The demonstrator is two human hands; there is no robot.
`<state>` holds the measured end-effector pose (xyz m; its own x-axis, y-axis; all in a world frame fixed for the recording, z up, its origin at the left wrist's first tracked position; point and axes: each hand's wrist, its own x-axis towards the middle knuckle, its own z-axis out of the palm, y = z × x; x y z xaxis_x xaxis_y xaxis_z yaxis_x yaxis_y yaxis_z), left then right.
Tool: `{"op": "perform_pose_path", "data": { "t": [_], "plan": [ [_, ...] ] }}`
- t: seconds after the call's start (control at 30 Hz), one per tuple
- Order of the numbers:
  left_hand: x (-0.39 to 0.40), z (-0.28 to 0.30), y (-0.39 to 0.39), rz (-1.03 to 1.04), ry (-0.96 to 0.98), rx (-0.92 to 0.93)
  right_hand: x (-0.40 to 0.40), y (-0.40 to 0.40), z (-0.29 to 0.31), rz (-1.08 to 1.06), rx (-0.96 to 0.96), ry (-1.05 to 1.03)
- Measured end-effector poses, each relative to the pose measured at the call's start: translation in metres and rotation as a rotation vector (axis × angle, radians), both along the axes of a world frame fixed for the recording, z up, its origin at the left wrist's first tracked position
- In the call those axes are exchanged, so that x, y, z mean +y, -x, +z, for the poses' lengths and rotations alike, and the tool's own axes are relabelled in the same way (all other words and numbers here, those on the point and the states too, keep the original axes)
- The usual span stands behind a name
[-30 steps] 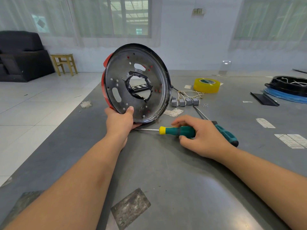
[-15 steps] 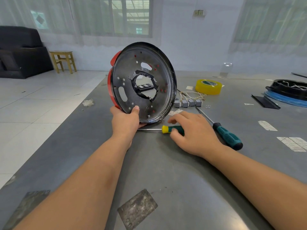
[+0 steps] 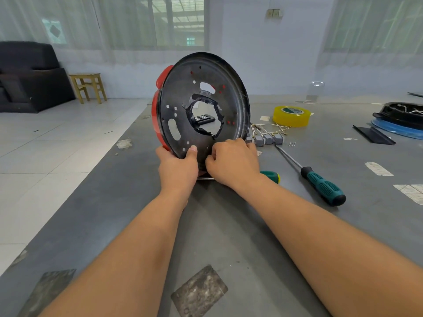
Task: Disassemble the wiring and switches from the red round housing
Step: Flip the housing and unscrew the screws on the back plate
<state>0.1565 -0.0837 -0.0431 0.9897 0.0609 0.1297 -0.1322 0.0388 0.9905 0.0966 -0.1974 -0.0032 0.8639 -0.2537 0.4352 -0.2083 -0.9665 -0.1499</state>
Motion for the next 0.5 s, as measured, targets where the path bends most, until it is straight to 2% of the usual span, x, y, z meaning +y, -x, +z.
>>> {"op": "perform_pose_path", "data": {
  "t": [0.5],
  "plan": [
    [-0.0004,0.0026,0.0026,0.007,0.037,0.019,-0.0033,0.0022,0.0038,0.071,-0.003,-0.089]
  ]
}}
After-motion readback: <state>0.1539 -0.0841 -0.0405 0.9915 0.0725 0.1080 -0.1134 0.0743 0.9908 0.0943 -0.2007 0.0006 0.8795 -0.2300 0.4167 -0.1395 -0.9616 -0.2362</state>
